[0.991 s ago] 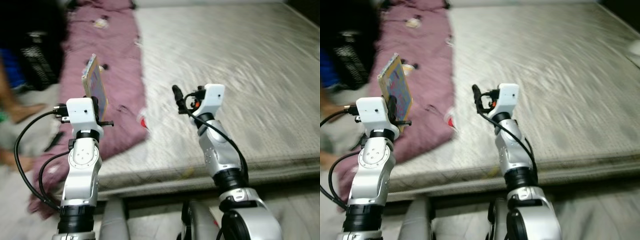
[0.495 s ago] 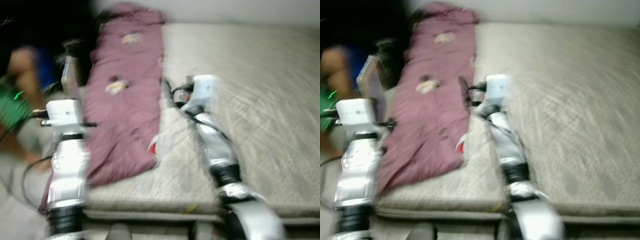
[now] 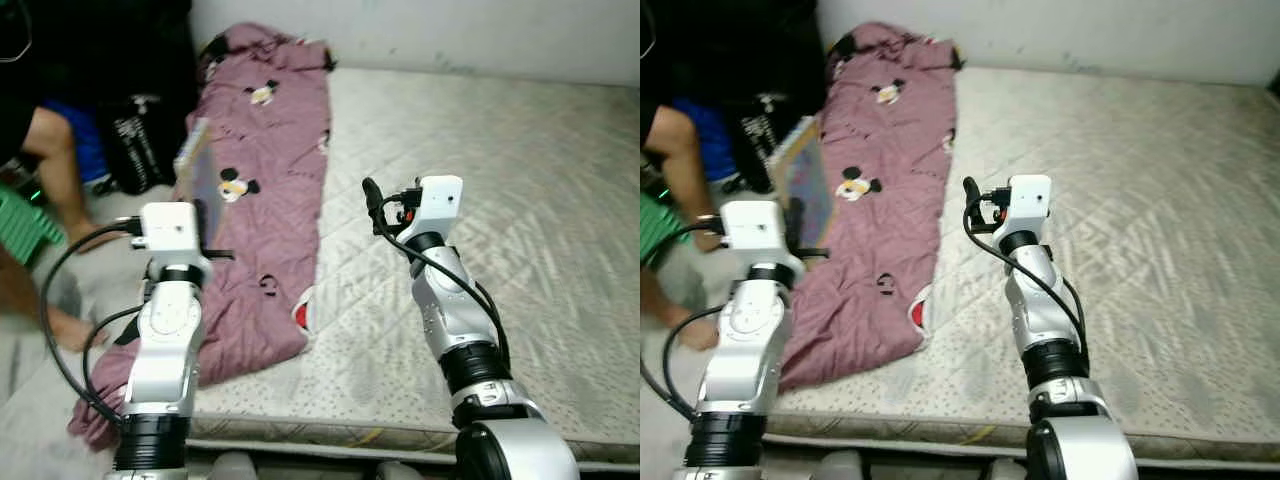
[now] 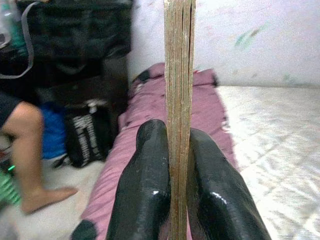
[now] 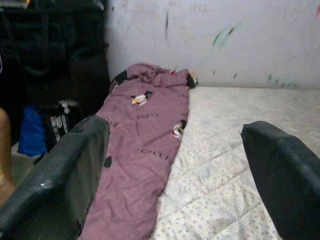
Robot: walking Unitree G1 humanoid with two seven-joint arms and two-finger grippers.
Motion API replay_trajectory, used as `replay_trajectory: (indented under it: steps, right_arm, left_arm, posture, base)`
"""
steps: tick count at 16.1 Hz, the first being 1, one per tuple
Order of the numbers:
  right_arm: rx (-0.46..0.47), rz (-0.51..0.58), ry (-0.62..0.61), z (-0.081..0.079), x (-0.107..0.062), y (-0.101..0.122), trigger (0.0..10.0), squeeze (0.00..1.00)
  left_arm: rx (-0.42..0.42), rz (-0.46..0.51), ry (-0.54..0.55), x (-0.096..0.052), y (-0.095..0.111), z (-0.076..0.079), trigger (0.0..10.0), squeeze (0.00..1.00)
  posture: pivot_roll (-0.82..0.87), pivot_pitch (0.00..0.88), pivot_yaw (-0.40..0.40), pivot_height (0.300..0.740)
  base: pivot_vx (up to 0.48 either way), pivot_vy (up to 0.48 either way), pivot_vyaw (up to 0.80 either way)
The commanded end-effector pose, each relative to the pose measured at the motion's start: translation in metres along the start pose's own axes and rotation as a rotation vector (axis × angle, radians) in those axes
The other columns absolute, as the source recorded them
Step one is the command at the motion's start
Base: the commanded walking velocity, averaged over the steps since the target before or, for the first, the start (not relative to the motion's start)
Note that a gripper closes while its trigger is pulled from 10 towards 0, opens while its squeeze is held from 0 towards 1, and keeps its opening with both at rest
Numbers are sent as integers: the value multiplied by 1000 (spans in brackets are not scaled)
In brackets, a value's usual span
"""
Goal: Clean up the room
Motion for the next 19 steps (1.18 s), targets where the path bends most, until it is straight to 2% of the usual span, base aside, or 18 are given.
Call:
replay_trajectory:
  steps: [1,6,9,15,19]
  right_arm:
    - [8,10,8,-5,2,2,10000,0]
    - [36,-6,-14,-6,4,-1,10000,0]
    - [22,-5,-9,-6,3,-1,10000,0]
    - [14,-14,-13,-6,3,-3,10000,0]
    - [8,-20,-15,-5,3,-4,10000,0]
  left_arm:
    - [5,42,-1,1,8,-3,10000,0]
    - [-7,40,-16,1,7,-2,10000,0]
    - [-12,43,-19,1,7,-1,10000,0]
    - [-24,42,-19,2,8,0,10000,0]
    - [-32,40,-16,2,8,1,10000,0]
  posture:
    - [52,0,-13,740]
    - [51,0,-15,740]
    - [51,0,-15,740]
    - [46,0,-15,740]
    - [45,0,-18,740]
  base:
    - [0,0,0]
    - [0,-49,0]
    - [0,-296,0]
    - [0,0,0]
    - [0,-321,0]
Point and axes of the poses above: a point about 5 cm out from each wrist's last joint towards the gripper, its own x axis pointing out of the wrist towards the gripper, its own y axis along the axis of the wrist's last joint, z = x × y, the point moved 1 cm from there along x, pointing out of the wrist towards the gripper, and after that the axes turned 6 degrees about x, right-handed, at the moved point
